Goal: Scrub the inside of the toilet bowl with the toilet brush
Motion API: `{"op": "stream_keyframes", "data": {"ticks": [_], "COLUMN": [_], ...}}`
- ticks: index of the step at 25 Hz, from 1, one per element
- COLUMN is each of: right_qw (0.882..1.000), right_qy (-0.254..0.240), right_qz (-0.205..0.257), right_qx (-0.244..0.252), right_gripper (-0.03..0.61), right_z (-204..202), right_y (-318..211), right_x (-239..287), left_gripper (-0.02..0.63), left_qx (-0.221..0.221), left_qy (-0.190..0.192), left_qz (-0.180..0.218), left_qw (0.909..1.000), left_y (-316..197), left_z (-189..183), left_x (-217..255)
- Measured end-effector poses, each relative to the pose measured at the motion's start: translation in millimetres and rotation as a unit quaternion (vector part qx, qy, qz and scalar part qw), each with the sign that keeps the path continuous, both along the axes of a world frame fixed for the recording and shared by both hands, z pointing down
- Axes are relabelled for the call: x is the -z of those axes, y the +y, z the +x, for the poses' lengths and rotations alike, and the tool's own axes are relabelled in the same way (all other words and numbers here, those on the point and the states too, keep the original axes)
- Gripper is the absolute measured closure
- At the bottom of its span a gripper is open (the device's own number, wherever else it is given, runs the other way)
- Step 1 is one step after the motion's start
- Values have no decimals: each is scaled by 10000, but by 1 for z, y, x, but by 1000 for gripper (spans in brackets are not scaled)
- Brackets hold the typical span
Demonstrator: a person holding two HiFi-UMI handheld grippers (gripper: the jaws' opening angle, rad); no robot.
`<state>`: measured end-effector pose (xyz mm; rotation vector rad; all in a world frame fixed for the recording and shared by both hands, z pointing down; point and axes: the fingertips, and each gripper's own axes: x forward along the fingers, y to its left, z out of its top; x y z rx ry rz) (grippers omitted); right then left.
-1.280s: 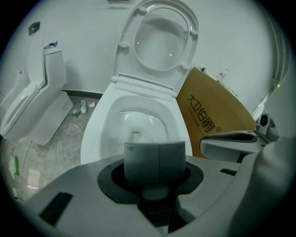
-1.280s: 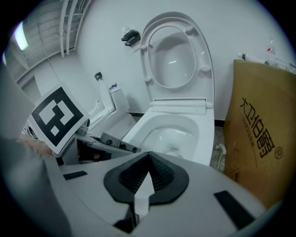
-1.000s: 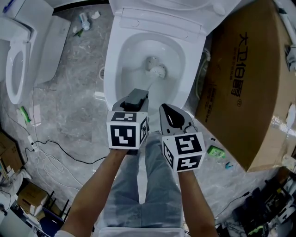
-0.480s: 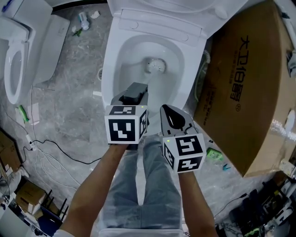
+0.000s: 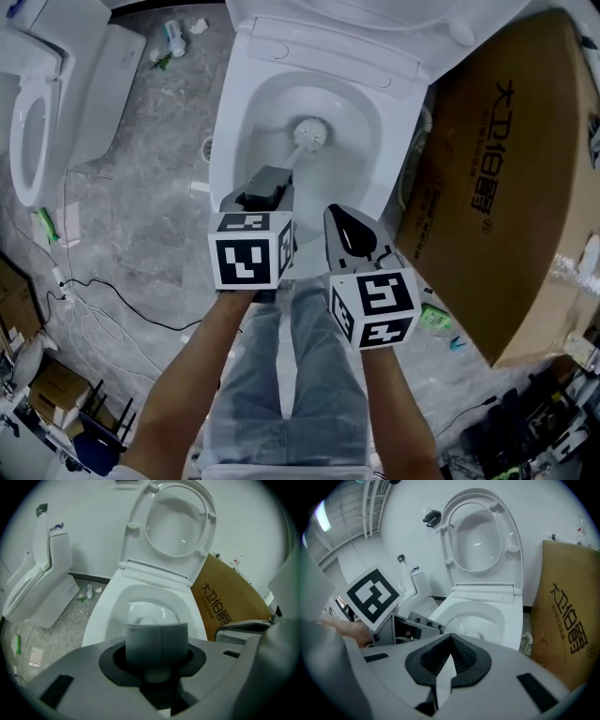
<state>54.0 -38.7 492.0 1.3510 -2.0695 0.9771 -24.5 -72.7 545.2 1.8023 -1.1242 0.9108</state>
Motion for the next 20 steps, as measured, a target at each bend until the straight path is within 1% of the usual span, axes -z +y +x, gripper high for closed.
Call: {"op": "stream_keyframes", "data": {"ticks": [4,10,16,20], "right_qw": [10000,9998,9995,9996], "right_qy": [-19,-31,-52,-22], "right_qz": [78,205,305,264], "right_qx": [0,33,-1,20], "right_gripper": [577,577,577,577], "right_z": [-5,-11,-10,-11], "right_y": [-13,-29,-43,-43], "right_x": [-1,-2,-7,-13], "left_gripper": [457,457,457,457], "left_qx": [-52,-96,-150,-181], "left_qy": [-157,-187,-255,-280], "left_qz": [-175,-361,-368,-346], "left_qw": [9997,9991,9989,9988], "left_y": [12,15,6,1], "left_z": [-3,-2,2,3], "left_x": [-17,-39,-54,-59]}}
